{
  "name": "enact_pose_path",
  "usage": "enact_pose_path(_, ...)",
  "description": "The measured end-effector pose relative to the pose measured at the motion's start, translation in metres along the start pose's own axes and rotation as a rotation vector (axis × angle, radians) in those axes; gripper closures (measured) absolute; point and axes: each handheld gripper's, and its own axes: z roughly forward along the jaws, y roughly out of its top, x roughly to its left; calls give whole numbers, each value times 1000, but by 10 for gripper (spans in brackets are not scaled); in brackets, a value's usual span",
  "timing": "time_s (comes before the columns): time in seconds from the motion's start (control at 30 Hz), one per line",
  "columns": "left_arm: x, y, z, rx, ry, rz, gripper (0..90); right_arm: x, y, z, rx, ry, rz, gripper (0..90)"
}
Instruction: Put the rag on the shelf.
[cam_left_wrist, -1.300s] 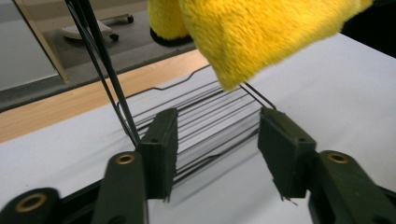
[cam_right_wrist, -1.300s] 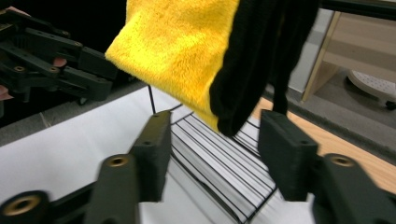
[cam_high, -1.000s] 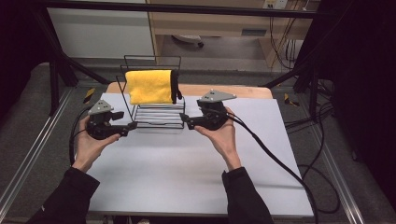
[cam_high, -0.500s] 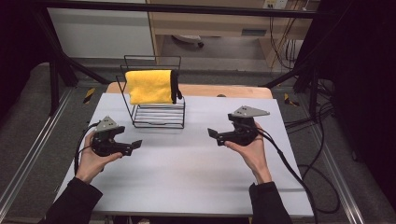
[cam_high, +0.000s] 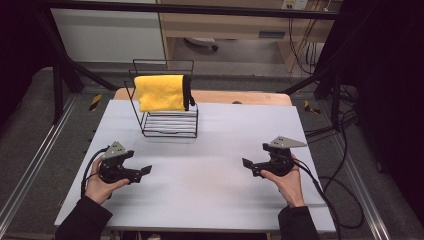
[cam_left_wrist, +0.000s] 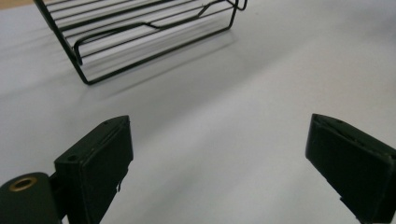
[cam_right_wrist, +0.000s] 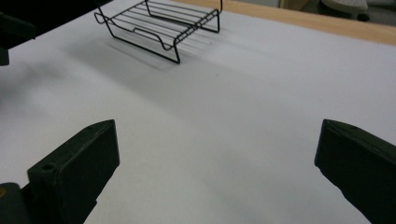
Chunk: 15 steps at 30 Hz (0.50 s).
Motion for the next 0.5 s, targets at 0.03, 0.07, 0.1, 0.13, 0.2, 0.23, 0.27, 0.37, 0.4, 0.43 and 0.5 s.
enact_pose_path(0.03,1,-2,0,6,0,2,78,-2,-5,-1,4,4,4,6)
enact_pose_path(0.07,1,-4,-1,5,3,1,78,-4,-10,-3,6,6,2,6)
enact_pose_path(0.1,2,-6,-1,5,5,4,78,-6,-15,-4,8,6,10,6)
enact_pose_path(0.13,2,-8,-2,9,7,10,78,-8,-20,-6,10,7,15,6)
enact_pose_path(0.2,3,-11,-2,14,2,13,78,-12,-30,-9,20,11,23,6)
enact_pose_path(0.23,3,-13,-3,18,1,14,78,-14,-34,-10,24,11,26,6)
enact_pose_path(0.27,3,-15,-2,20,-2,13,78,-16,-39,-12,30,12,26,6)
enact_pose_path(0.37,3,-17,-1,28,-3,22,76,-21,-48,-16,33,8,35,7)
enact_pose_path(0.4,3,-18,-1,30,-2,26,76,-22,-53,-18,34,10,38,6)
enact_pose_path(0.43,3,-19,-1,28,-2,26,76,-24,-55,-20,38,8,34,6)
enact_pose_path(0.5,3,-22,-1,27,-9,20,75,-25,-61,-22,35,2,44,6)
